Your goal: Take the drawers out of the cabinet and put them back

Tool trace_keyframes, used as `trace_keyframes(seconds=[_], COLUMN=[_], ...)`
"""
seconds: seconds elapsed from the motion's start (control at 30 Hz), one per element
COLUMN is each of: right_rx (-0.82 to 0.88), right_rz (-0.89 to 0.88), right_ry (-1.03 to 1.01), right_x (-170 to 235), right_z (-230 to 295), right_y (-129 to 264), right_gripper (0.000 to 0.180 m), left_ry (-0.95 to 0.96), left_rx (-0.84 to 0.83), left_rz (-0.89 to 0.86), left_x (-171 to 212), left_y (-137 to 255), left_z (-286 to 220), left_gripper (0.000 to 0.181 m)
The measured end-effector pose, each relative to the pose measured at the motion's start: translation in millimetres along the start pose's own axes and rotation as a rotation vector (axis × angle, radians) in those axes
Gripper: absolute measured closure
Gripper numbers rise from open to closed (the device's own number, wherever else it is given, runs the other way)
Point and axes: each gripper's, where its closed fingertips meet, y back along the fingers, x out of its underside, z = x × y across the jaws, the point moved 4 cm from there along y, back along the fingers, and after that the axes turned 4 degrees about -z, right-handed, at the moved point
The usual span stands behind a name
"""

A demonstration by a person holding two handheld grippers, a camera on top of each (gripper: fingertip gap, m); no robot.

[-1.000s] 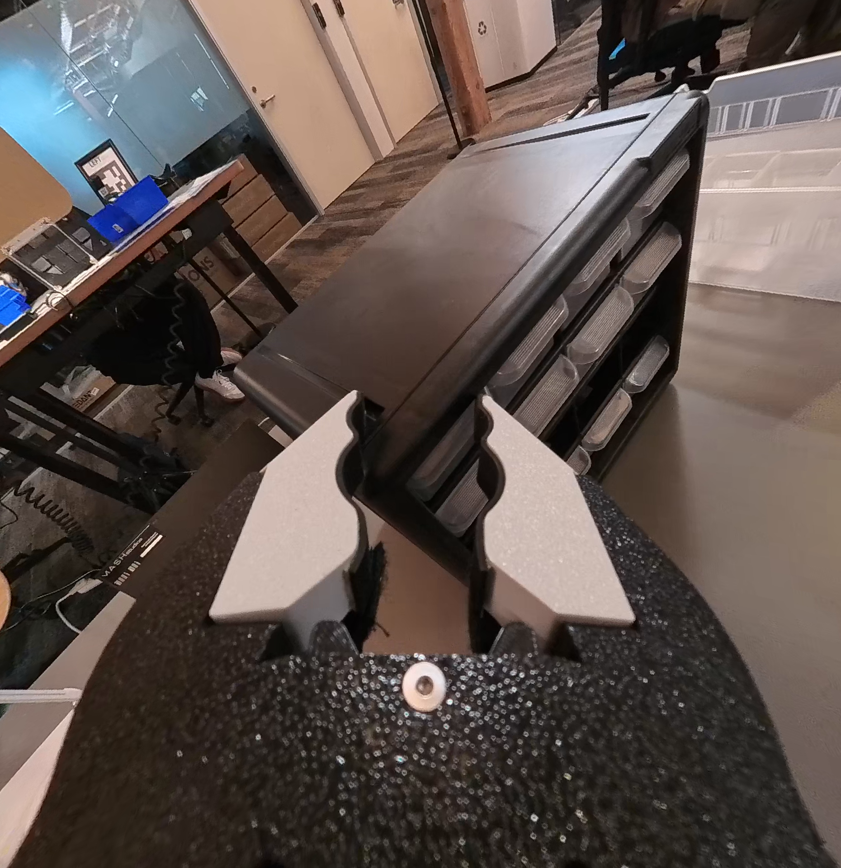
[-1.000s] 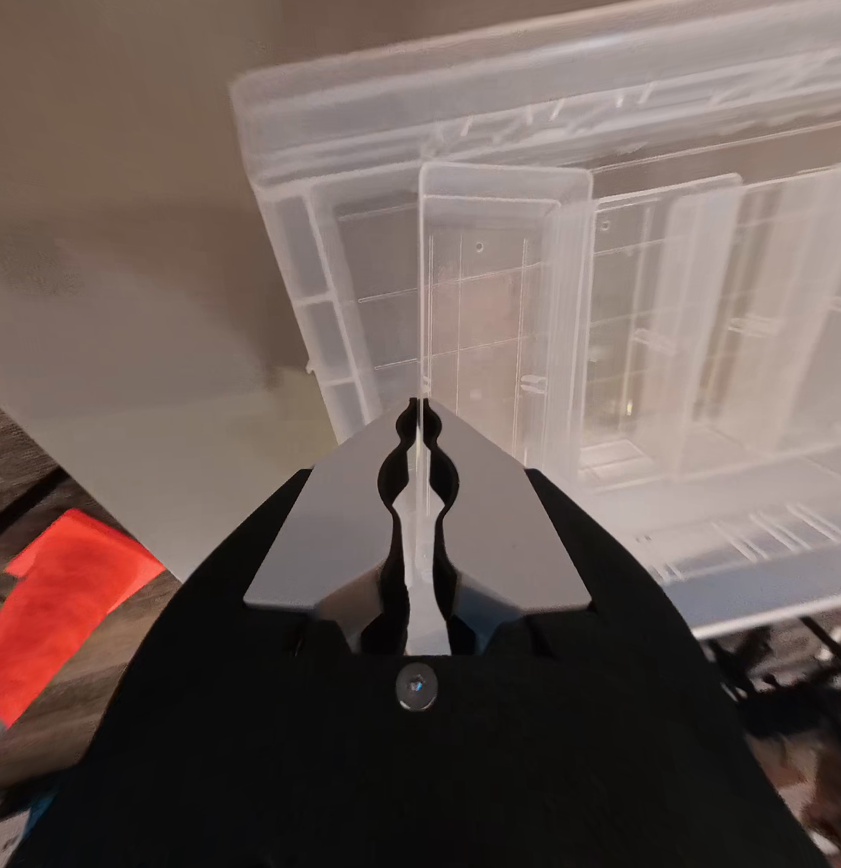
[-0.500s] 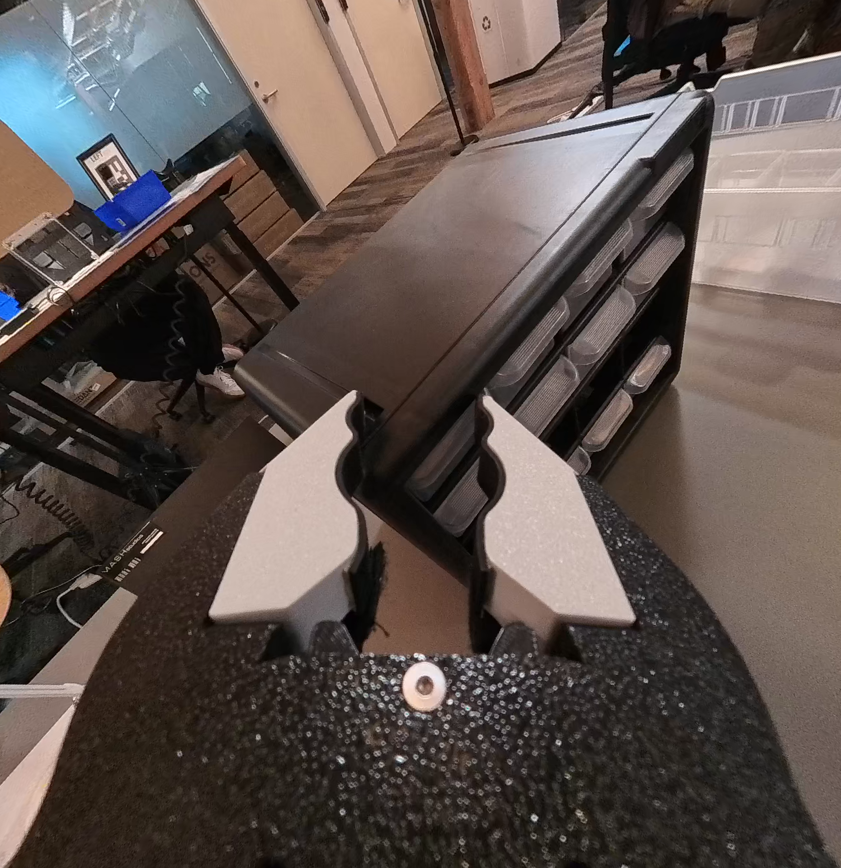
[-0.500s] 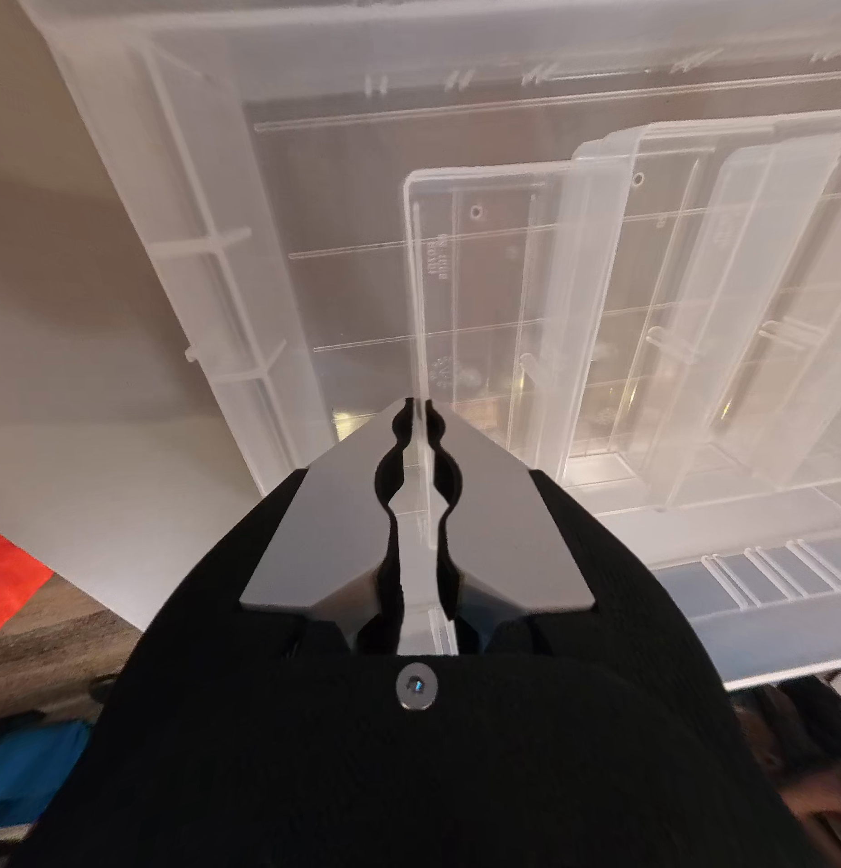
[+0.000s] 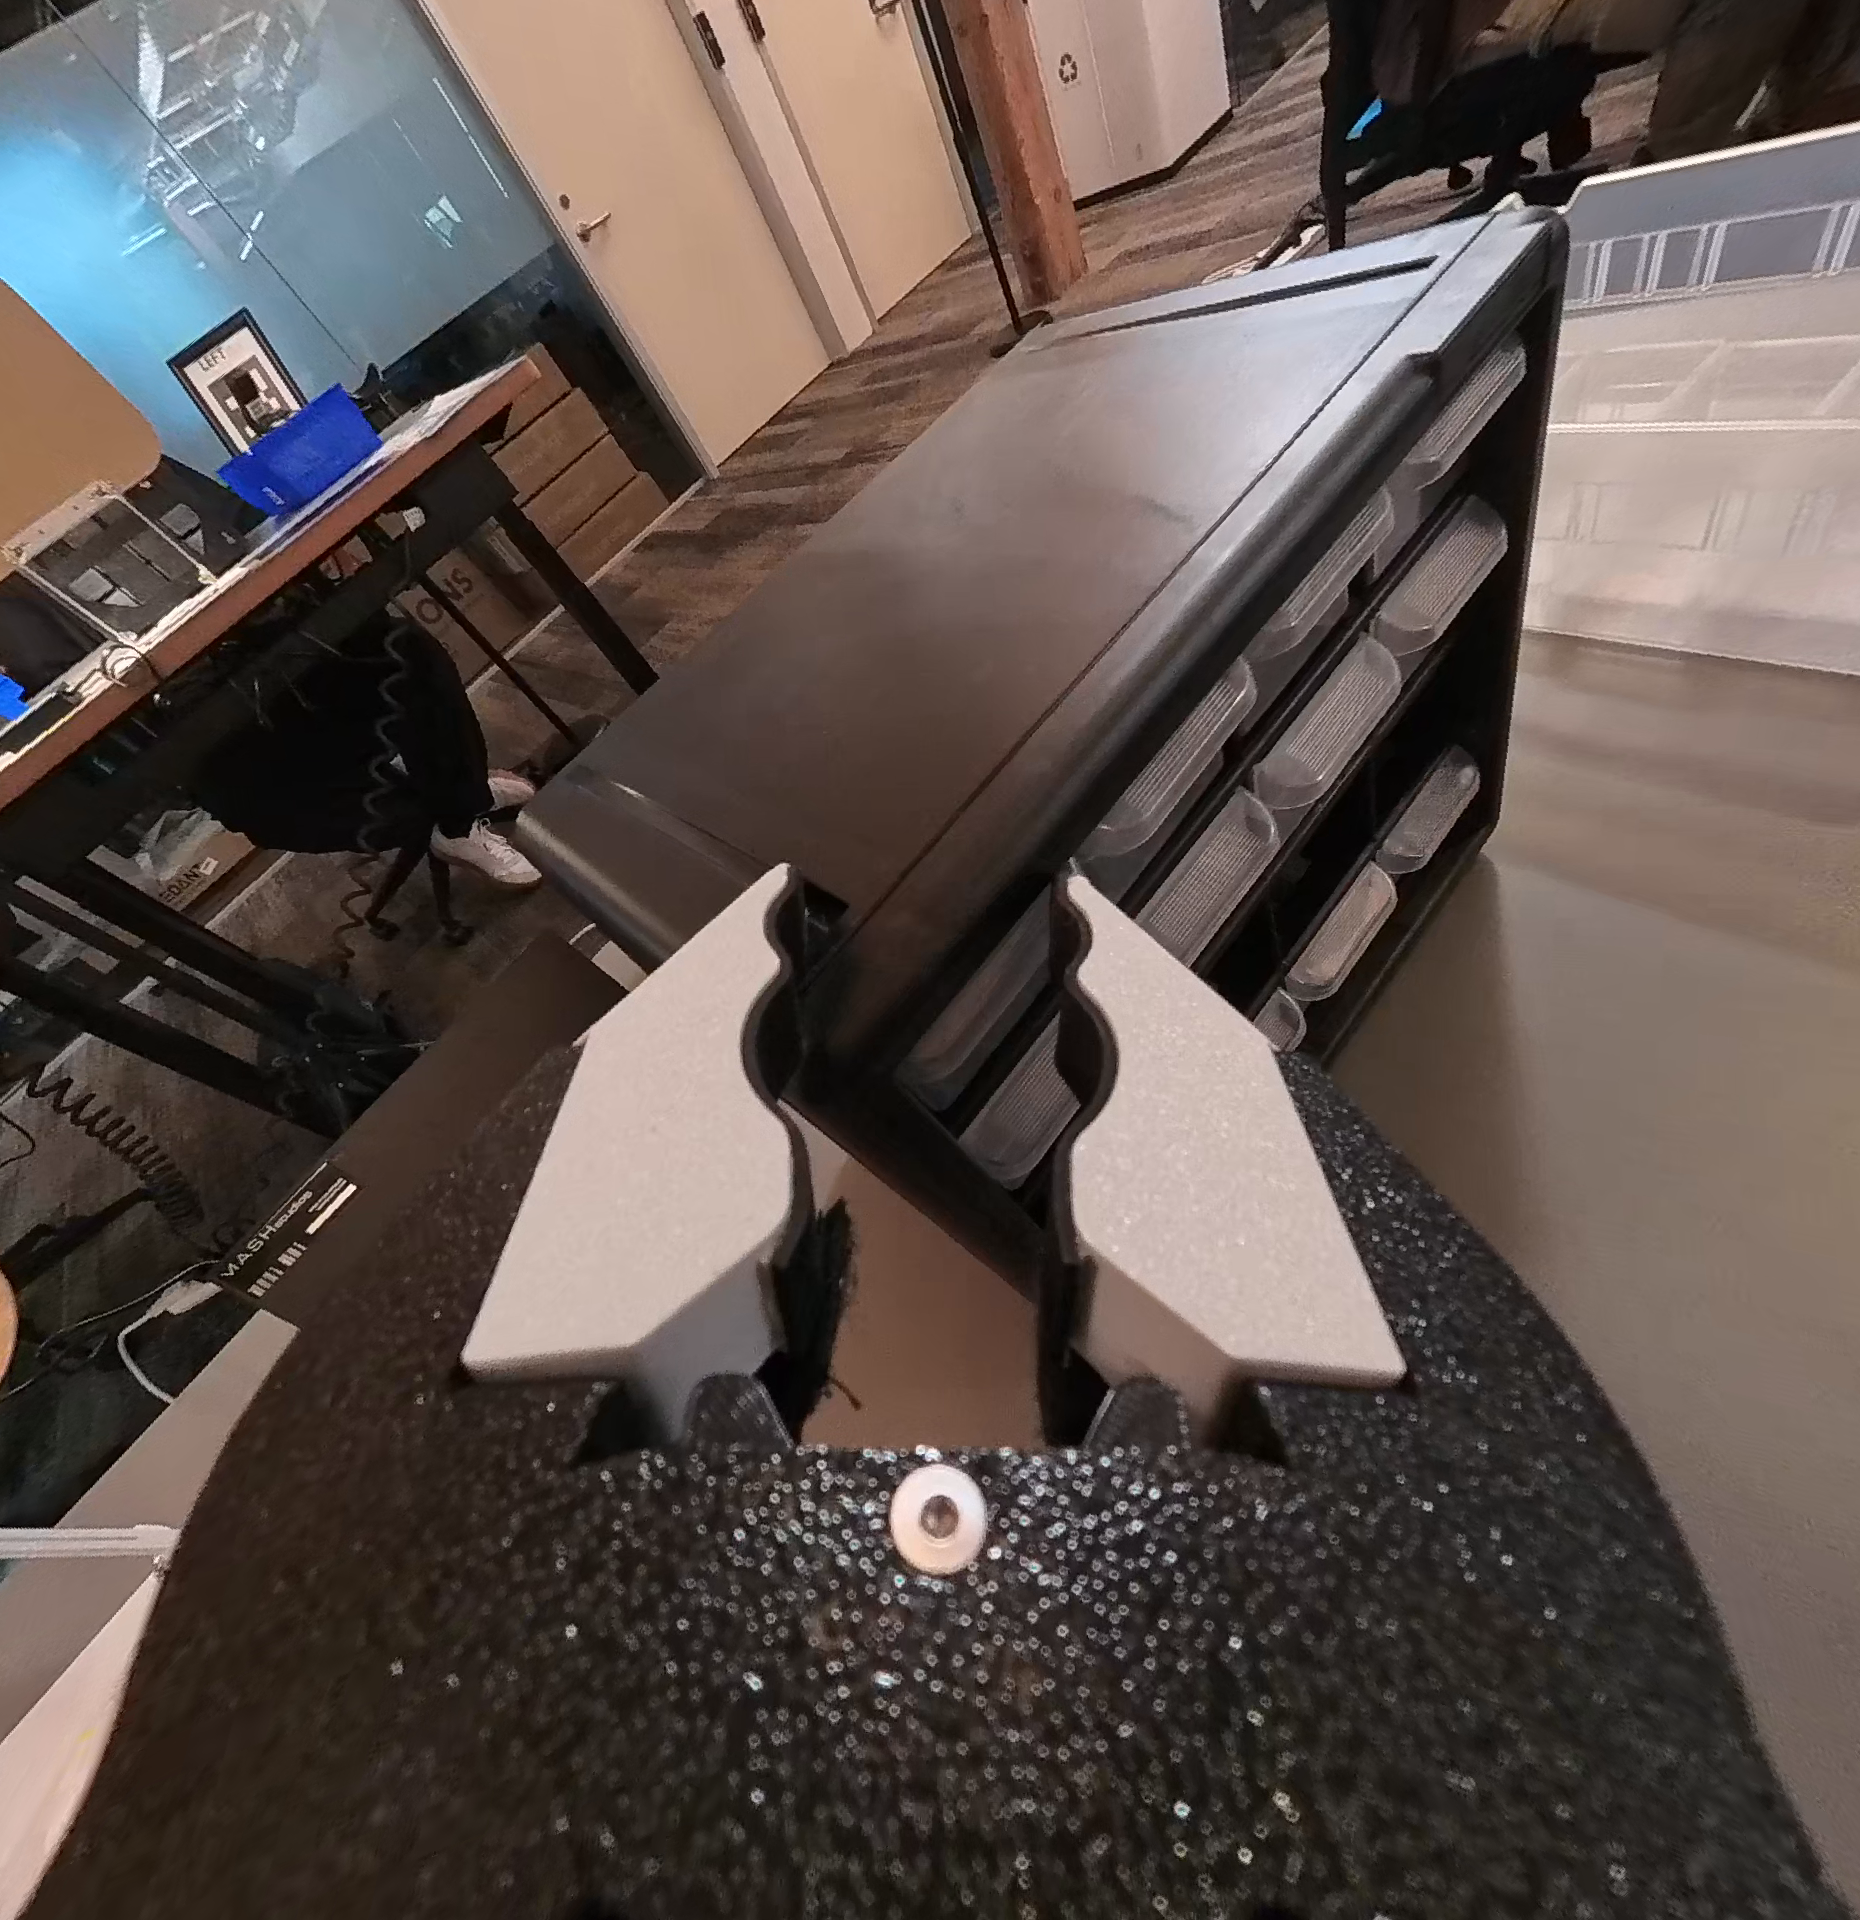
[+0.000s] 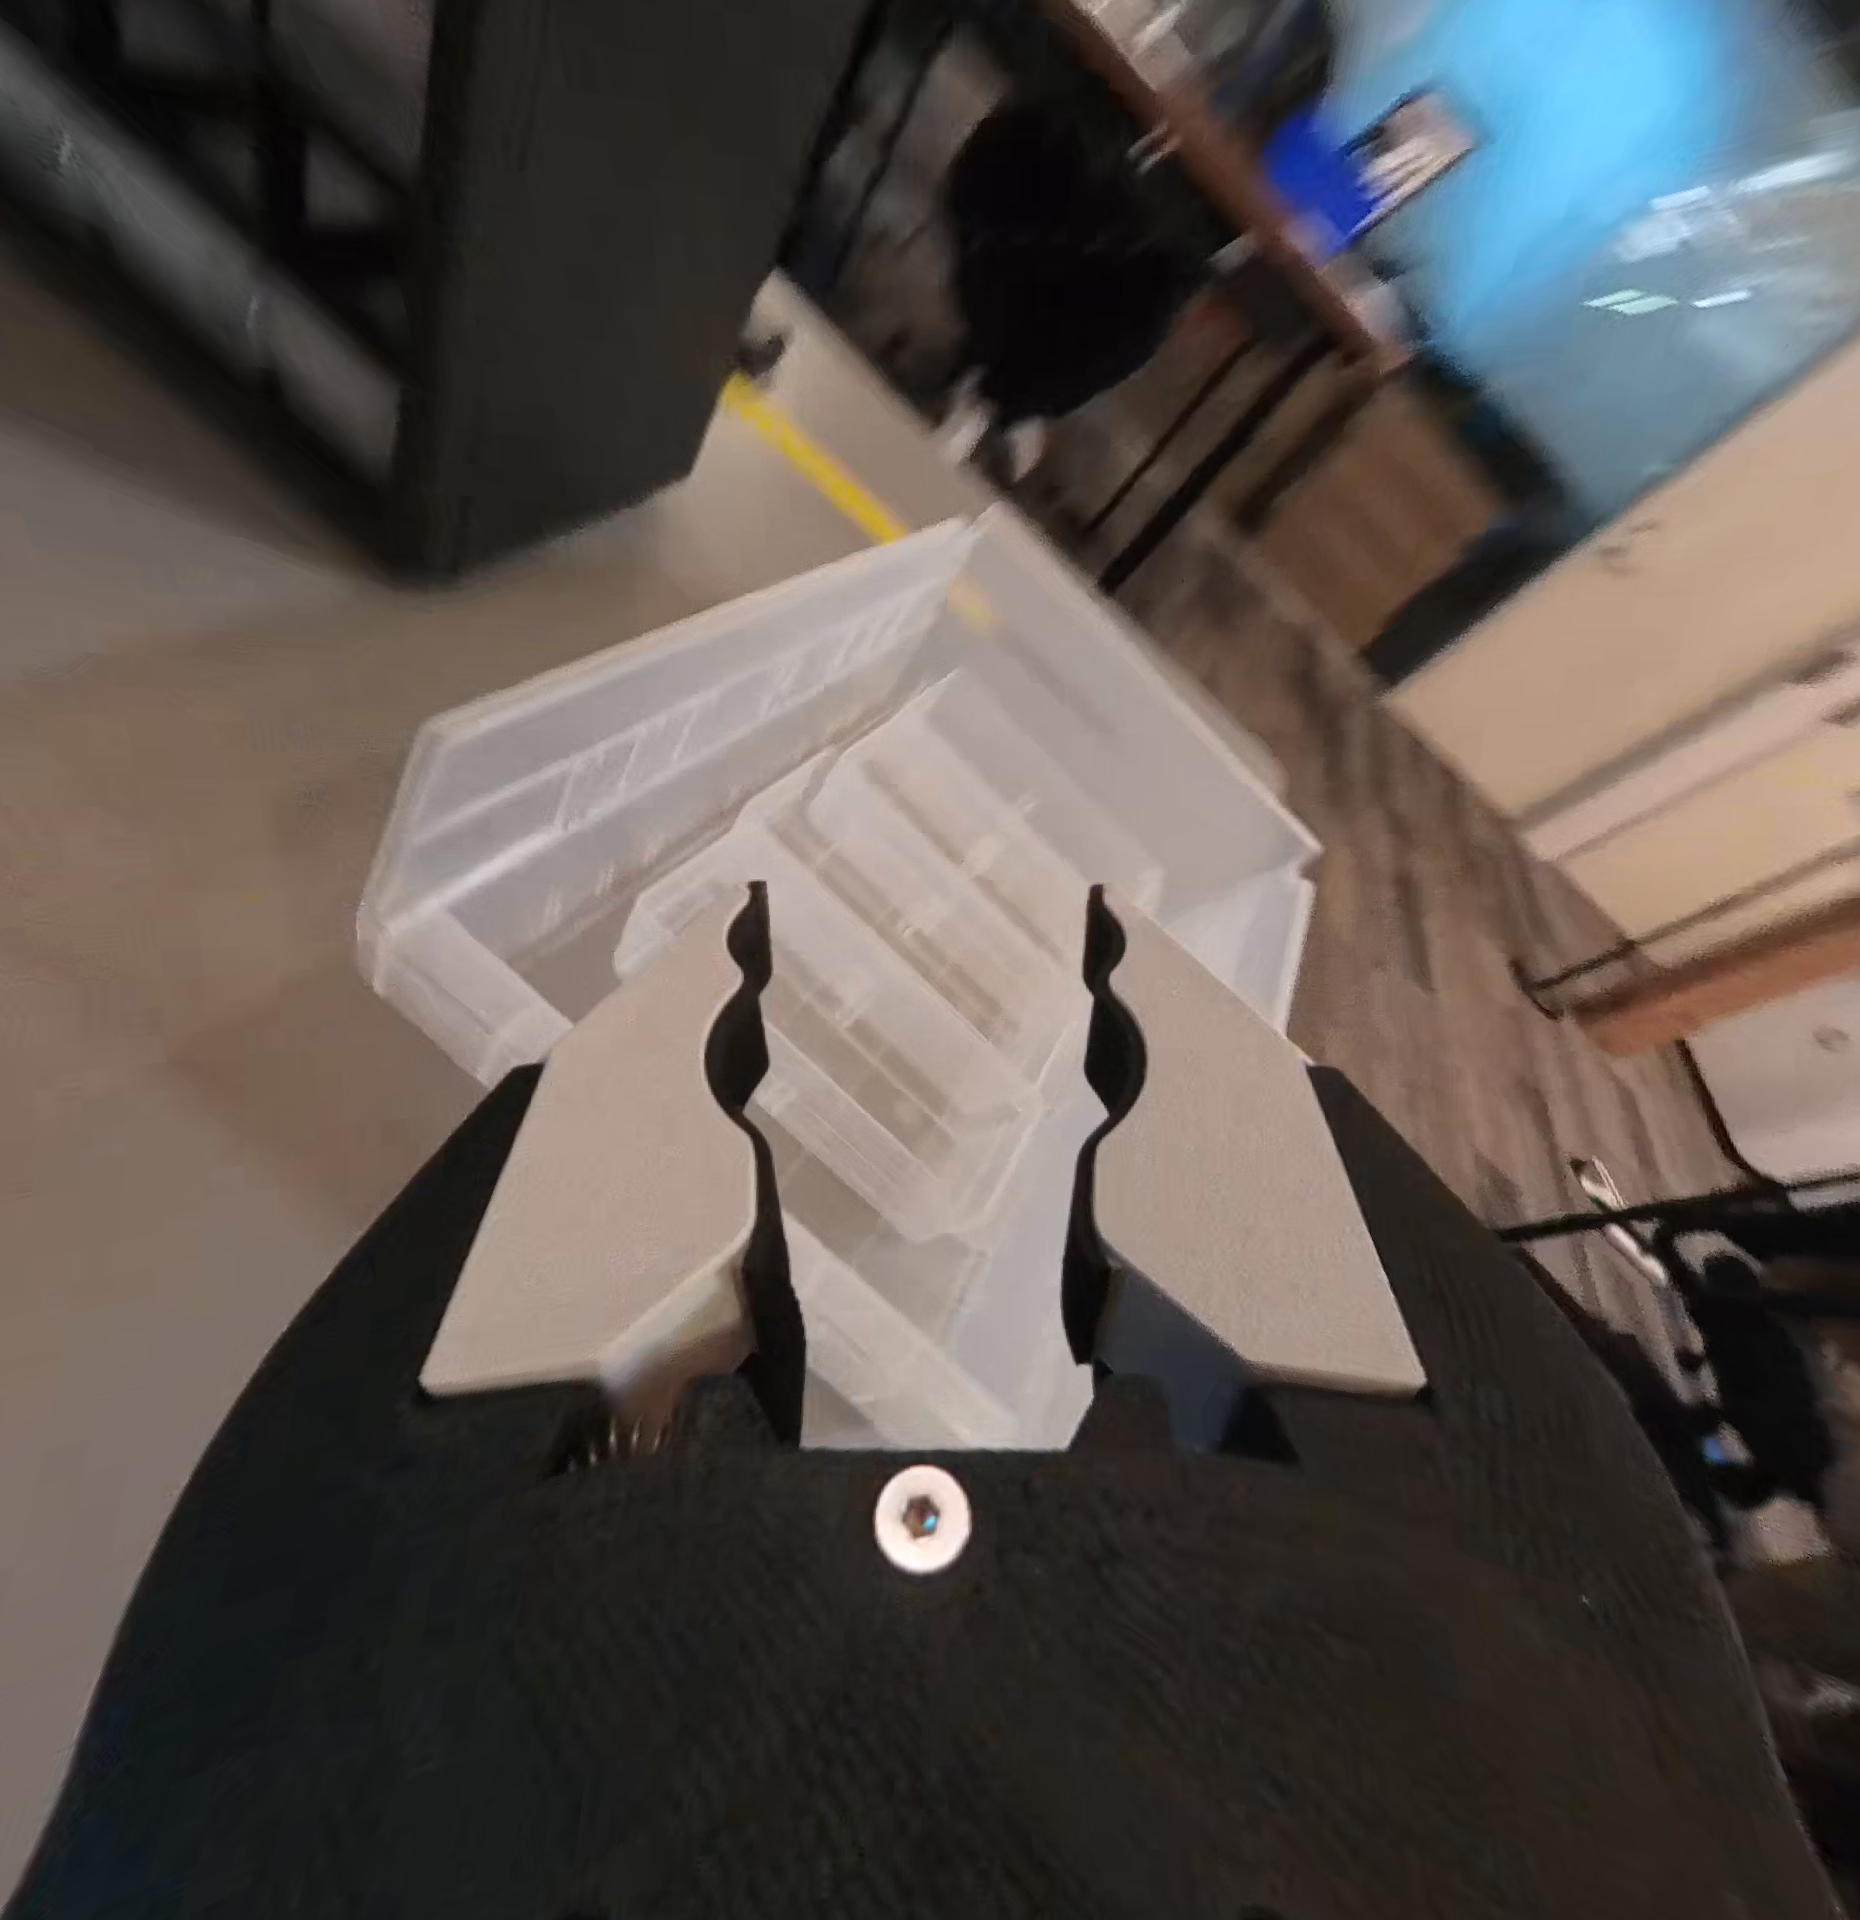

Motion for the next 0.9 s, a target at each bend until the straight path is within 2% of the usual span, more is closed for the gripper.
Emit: trace_keyframes(seconds=[0.1,0.2,0.33,0.37,0.43,0.5,0.53,0.57,0.67,0.77,0.9], right_rx=[0.271,0.514,0.653,0.688,0.731,0.705,0.706,0.714,0.729,0.708,0.619], right_rz=[-0.181,-0.284,-0.253,-0.243,-0.219,-0.174,-0.142,-0.104,-0.020,-0.027,-0.033], right_ry=[-0.155,-0.241,-0.092,-0.091,-0.179,-0.273,-0.303,-0.330,-0.436,-0.552,-0.659], right_x=[8,24,13,13,27,42,51,61,87,101,109], right_z=[12,29,22,18,13,7,1,-5,-22,-34,-42], right_y=[34,61,78,79,76,67,63,60,55,50,36], right_gripper=[0.119,0.118,0.118,0.118,0.118,0.118,0.118,0.118,0.118,0.120,0.126], left_ry=[-0.002,-0.003,0.046,0.054,0.021,-0.023,-0.023,-0.043,-0.016,0.124,0.251], left_rx=[0.001,0.003,0.033,0.004,-0.202,-0.329,-0.435,-0.505,-0.559,-0.618,-0.646], left_rz=[-0.001,-0.015,-0.067,-0.074,-0.056,-0.087,-0.140,-0.202,-0.303,-0.282,-0.165], left_x=[0,0,0,-1,-3,-12,-22,-31,-50,-47,-18], left_y=[0,0,1,0,5,18,32,47,85,114,141], left_z=[0,1,2,6,31,43,51,55,54,50,26], left_gripper=[0.136,0.136,0.135,0.116,0.079,0.045,0.063,0.067,0.079,0.074,0.067])
